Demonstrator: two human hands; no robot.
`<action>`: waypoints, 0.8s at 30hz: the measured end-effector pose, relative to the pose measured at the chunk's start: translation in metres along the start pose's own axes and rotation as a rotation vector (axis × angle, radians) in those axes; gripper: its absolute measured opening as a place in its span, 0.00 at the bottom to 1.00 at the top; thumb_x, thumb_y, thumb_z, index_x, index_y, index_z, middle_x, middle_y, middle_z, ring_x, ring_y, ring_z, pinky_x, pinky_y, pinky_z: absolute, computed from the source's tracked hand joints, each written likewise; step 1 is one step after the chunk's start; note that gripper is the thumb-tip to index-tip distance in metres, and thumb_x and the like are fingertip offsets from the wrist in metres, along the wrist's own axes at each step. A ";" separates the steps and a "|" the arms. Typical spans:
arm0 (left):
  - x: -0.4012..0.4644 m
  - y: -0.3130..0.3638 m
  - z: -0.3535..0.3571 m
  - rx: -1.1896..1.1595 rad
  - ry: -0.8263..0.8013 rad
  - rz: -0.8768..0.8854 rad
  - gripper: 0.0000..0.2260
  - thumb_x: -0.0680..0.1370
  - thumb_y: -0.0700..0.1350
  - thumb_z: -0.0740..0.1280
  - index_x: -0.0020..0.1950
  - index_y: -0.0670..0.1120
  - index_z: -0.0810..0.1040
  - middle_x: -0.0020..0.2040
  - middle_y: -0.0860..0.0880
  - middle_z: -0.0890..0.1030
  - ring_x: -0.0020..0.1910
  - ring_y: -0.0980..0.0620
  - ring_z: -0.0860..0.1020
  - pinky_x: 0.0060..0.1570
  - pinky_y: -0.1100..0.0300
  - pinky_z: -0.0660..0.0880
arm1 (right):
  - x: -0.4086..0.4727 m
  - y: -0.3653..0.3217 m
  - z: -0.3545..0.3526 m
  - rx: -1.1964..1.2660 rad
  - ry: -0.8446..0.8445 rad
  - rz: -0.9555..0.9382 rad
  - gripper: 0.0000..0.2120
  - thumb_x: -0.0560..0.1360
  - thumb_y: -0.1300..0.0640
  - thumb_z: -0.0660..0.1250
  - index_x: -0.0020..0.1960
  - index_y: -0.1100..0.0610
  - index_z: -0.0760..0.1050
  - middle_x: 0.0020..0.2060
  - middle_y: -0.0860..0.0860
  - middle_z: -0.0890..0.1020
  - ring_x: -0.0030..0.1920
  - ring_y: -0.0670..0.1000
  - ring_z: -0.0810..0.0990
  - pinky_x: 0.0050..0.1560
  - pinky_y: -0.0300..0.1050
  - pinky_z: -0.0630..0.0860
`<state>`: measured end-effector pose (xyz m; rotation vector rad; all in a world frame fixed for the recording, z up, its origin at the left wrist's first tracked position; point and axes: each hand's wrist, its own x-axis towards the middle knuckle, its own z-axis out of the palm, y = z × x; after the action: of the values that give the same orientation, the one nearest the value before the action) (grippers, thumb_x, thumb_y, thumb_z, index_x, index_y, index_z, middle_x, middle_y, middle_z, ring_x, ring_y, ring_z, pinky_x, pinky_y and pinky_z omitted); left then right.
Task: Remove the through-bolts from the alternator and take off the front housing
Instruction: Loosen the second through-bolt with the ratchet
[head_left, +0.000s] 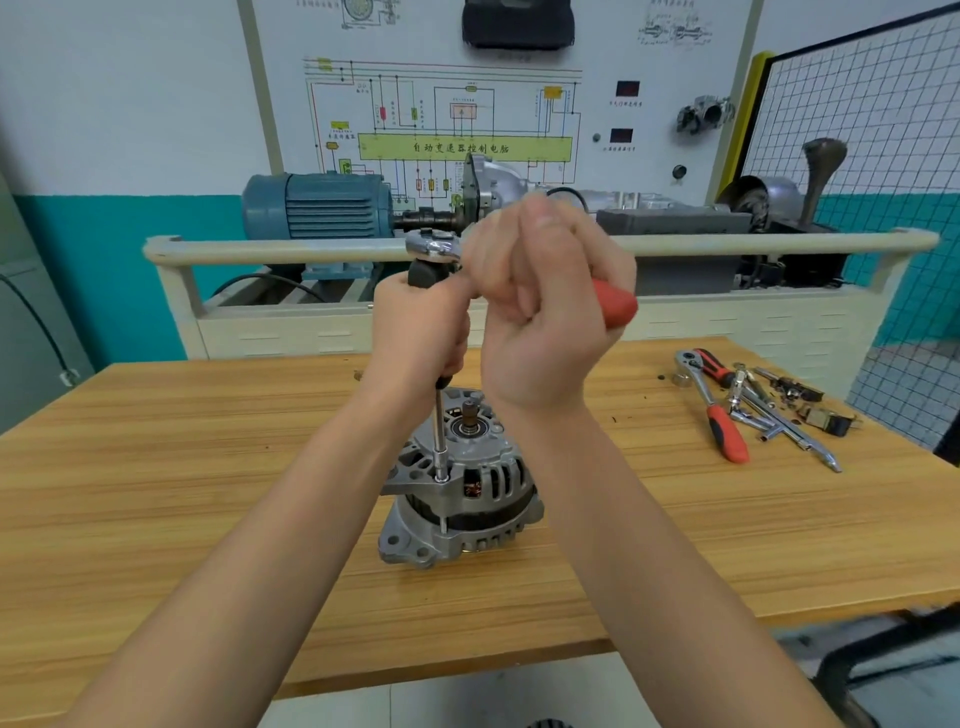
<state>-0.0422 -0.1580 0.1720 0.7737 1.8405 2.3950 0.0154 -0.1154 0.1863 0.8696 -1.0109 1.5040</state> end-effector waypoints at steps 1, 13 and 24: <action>0.001 0.000 -0.003 -0.010 -0.045 -0.010 0.19 0.72 0.35 0.63 0.26 0.49 0.61 0.19 0.54 0.60 0.17 0.56 0.56 0.20 0.69 0.54 | 0.004 0.000 -0.003 0.081 0.009 0.050 0.19 0.71 0.64 0.58 0.25 0.50 0.61 0.19 0.47 0.61 0.22 0.45 0.59 0.28 0.44 0.54; 0.011 0.004 -0.025 -0.146 -0.646 -0.223 0.21 0.72 0.41 0.63 0.20 0.49 0.62 0.16 0.54 0.58 0.14 0.59 0.55 0.17 0.69 0.53 | 0.037 0.018 -0.042 0.764 0.344 0.610 0.22 0.71 0.59 0.55 0.18 0.55 0.60 0.13 0.48 0.60 0.21 0.47 0.49 0.23 0.39 0.54; -0.003 -0.001 -0.002 0.052 -0.006 -0.007 0.18 0.73 0.37 0.62 0.24 0.51 0.65 0.17 0.56 0.61 0.18 0.58 0.58 0.19 0.68 0.56 | -0.004 -0.001 -0.001 0.001 0.010 0.024 0.17 0.72 0.61 0.58 0.26 0.50 0.64 0.22 0.45 0.66 0.23 0.46 0.61 0.28 0.46 0.56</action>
<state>-0.0407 -0.1601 0.1695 0.7754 1.9067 2.3471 0.0174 -0.1159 0.1824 0.8532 -1.0166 1.5278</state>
